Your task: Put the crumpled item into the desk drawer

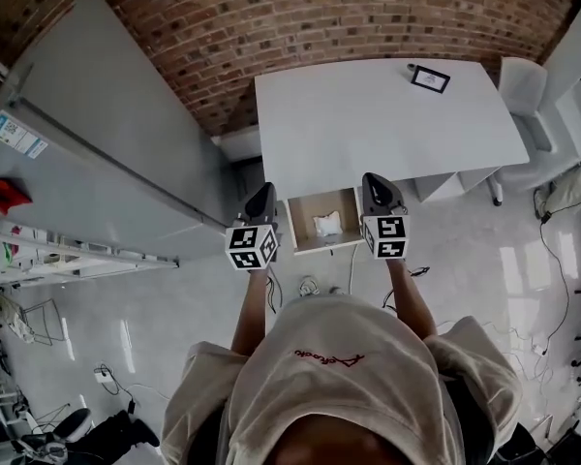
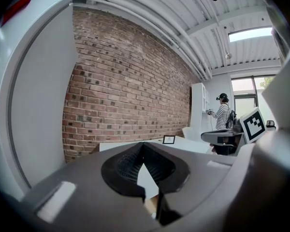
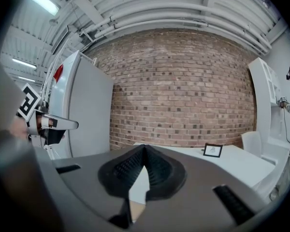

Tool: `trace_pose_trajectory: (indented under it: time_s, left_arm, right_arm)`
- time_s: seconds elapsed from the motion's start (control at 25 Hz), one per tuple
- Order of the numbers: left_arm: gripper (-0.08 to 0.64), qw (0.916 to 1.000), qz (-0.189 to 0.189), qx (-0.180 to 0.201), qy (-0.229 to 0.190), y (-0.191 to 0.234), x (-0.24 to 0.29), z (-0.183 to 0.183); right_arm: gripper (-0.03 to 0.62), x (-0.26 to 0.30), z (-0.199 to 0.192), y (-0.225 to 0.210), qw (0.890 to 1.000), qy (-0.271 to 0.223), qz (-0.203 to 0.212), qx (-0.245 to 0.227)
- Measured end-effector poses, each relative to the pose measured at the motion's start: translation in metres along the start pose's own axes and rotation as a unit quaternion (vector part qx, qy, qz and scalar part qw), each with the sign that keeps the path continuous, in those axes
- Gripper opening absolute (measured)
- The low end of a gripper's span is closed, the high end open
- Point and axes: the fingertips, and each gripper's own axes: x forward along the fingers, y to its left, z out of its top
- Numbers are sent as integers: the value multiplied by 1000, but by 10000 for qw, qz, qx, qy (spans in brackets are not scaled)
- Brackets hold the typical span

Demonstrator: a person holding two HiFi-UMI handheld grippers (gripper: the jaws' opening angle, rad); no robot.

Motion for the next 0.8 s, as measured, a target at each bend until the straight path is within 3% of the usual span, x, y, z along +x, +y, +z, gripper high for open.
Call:
trace_pose_trajectory:
  time_s: [0.28, 0.8]
  left_arm:
    - [9, 9997, 96, 114, -211, 8, -5, 25]
    - [9, 9994, 74, 212, -247, -1, -10, 32]
  right_arm:
    - [12, -5, 21, -1, 9998, -209, -52, -37]
    - [12, -13, 17, 0, 9999, -170, -8, -9]
